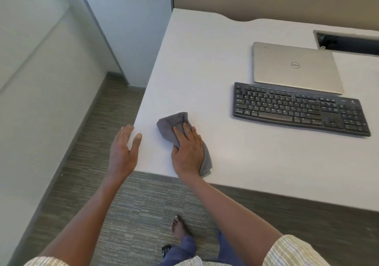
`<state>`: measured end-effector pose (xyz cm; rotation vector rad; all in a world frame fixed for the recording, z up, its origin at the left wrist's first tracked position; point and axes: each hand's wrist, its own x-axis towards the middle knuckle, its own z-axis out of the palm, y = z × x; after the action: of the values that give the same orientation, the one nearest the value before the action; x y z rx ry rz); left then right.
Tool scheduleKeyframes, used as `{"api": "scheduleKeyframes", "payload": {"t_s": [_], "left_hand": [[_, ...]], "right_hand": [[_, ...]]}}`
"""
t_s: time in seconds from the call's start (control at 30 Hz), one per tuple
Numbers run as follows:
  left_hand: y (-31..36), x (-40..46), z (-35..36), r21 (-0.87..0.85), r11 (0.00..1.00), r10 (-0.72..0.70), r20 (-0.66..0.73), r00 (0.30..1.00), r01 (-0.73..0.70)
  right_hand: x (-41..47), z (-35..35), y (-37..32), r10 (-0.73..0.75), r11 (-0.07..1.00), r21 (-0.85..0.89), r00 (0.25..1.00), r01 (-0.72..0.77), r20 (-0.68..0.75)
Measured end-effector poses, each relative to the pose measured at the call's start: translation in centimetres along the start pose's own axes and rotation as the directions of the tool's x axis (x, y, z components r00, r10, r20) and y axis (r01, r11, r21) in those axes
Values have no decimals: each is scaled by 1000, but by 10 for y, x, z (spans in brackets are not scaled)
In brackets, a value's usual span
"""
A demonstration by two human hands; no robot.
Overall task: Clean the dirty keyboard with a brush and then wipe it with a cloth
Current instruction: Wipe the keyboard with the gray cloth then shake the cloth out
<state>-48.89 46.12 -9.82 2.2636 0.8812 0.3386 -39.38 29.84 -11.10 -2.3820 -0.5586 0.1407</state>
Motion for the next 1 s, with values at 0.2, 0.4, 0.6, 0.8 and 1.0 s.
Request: {"api": "scheduleKeyframes", "payload": {"t_s": [0.2, 0.4, 0.6, 0.8, 1.0], "left_hand": [[-1, 4, -4, -73, 997, -24, -4, 1000, 24], [-6, 1, -4, -115, 990, -80, -4, 997, 79], [-16, -11, -11, -160, 975, -169, -67, 983, 157], [-20, -1, -23, -118, 987, -121, -101, 987, 109], [-23, 8, -18, -167, 980, -118, -70, 991, 105]], "right_hand": [[21, -48, -4, 158, 860, 493, 987, -133, -10], [43, -104, 71, 236, 930, 330, 951, -162, -198], [43, -45, 40, 111, 943, 329, 983, -57, -148], [83, -30, -7, 21, 887, 461, 1000, -20, 3], [191, -69, 56, 24, 985, 170, 979, 10, -201]]}}
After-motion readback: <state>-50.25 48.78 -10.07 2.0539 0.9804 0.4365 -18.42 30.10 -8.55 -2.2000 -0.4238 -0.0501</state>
